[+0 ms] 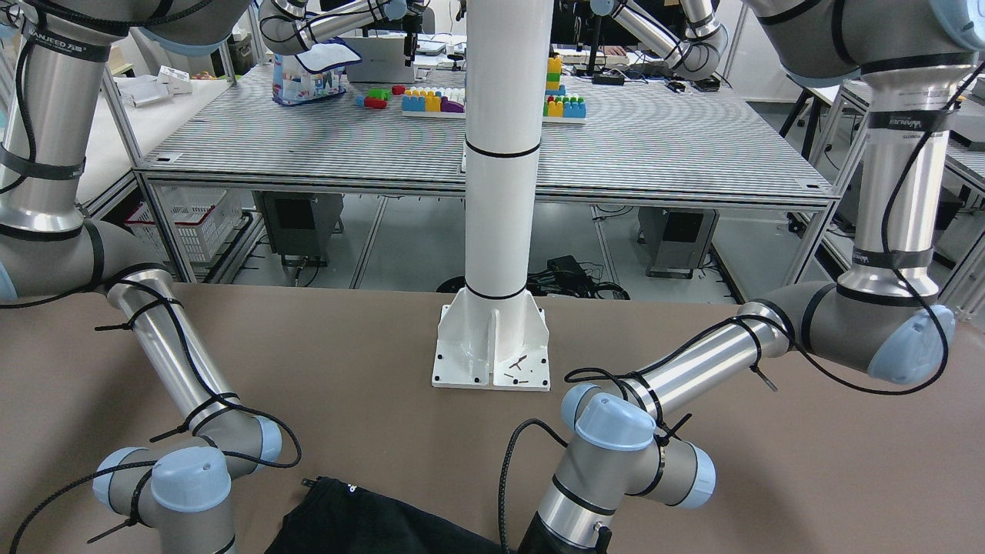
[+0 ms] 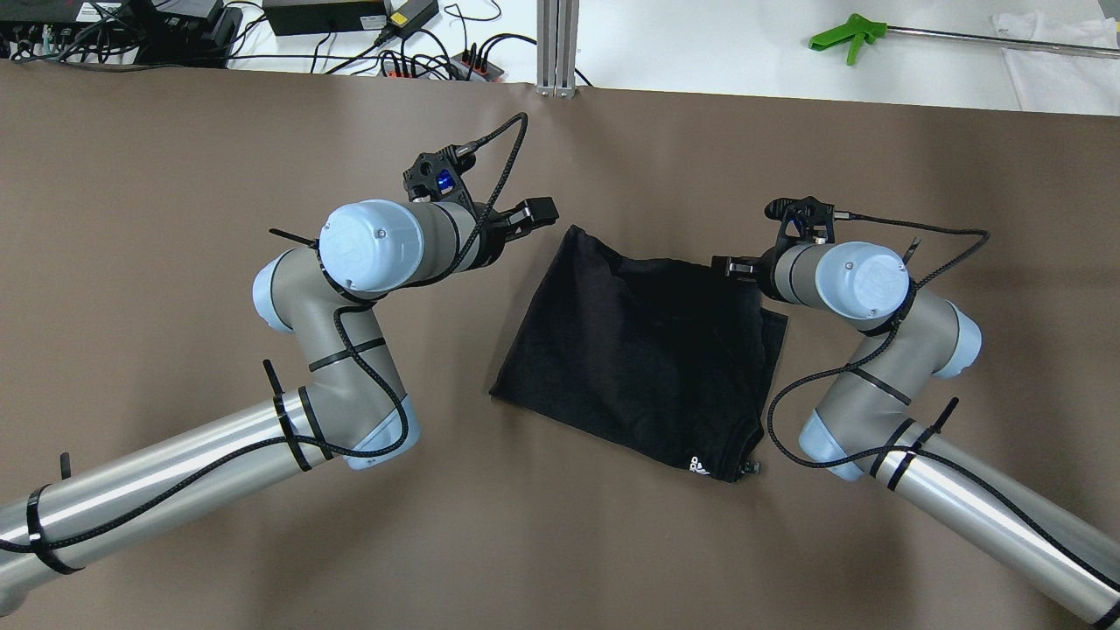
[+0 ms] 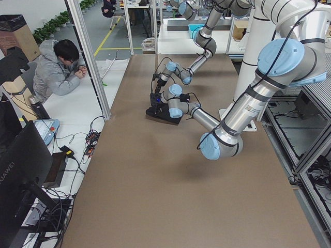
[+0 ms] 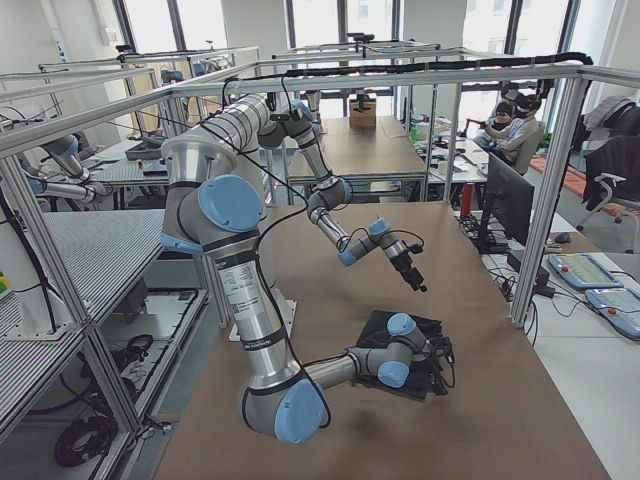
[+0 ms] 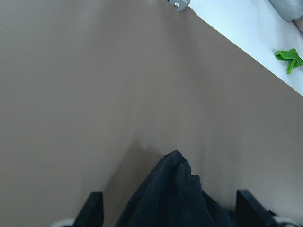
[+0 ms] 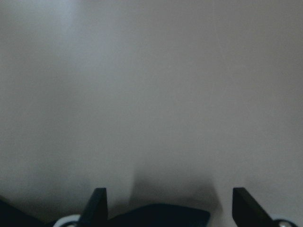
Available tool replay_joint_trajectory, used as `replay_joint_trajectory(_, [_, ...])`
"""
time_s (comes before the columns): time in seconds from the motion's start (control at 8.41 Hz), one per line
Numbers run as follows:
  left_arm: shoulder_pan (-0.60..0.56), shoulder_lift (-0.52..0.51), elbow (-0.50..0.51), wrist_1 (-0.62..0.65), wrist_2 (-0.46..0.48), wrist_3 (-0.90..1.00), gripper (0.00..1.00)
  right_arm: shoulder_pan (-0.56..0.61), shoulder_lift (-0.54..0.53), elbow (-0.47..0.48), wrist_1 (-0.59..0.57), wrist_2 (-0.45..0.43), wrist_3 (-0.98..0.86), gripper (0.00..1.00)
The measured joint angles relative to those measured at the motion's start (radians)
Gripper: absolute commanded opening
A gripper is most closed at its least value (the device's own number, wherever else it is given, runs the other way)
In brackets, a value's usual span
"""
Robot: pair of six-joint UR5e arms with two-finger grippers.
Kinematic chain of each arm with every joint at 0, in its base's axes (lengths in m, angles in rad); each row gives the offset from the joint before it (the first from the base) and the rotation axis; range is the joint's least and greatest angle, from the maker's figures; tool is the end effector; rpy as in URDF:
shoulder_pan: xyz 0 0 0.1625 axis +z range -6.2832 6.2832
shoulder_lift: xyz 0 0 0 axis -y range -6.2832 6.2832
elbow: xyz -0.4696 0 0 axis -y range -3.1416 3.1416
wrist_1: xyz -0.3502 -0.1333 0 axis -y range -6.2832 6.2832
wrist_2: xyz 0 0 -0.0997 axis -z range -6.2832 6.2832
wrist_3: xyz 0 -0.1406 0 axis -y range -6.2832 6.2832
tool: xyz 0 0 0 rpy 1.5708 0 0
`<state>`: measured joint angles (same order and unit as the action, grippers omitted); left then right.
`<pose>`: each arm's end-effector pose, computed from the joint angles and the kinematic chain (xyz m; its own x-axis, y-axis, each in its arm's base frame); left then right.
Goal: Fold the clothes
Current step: 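Hold the folded edge down with both grippers at the far end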
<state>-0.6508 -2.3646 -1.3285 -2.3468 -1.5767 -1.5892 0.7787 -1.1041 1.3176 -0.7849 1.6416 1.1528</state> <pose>0.5511 -0.5862 0.2454 0.1806 -0.1606 -0.9704 0.6047 0.7962 -0.0193 -0.4297 -0.5973 0.4997 0.6190 0.0419 0.7843 -0.4453 0.8413 0.3065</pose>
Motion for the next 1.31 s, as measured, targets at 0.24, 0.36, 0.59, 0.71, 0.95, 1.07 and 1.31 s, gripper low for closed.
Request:
replay_joint_trajectory(0.24, [0.002, 0.0, 0.001, 0.0, 0.0, 0.0, 1.0, 0.003, -0.045, 0.049, 0.002, 0.018, -0.002, 0.94])
replay_joint_trajectory(0.36, [0.004, -0.001, 0.001, 0.0, 0.0, 0.0, 1.0, 0.004, -0.06, 0.067, 0.003, 0.026, -0.001, 0.94])
replay_joint_trajectory(0.59, [0.006, -0.002, 0.002, 0.001, 0.001, 0.0, 1.0, 0.007, -0.069, 0.082, 0.004, 0.034, 0.0, 0.94])
replay_joint_trajectory(0.71, [0.006, -0.002, 0.003, 0.001, 0.001, 0.0, 1.0, 0.013, -0.069, 0.083, 0.004, 0.035, 0.0, 0.94])
replay_joint_trajectory(0.95, [0.008, -0.002, 0.003, 0.001, 0.001, 0.0, 1.0, 0.041, -0.075, 0.085, 0.006, 0.062, -0.006, 0.94])
replay_joint_trajectory(1.07, [0.009, -0.002, 0.004, 0.001, 0.001, 0.0, 1.0, 0.052, -0.08, 0.088, 0.008, 0.081, -0.009, 0.94])
replay_joint_trajectory(1.31, [0.009, -0.002, 0.004, 0.0, 0.001, 0.0, 1.0, 0.054, -0.081, 0.091, 0.009, 0.09, -0.005, 0.94])
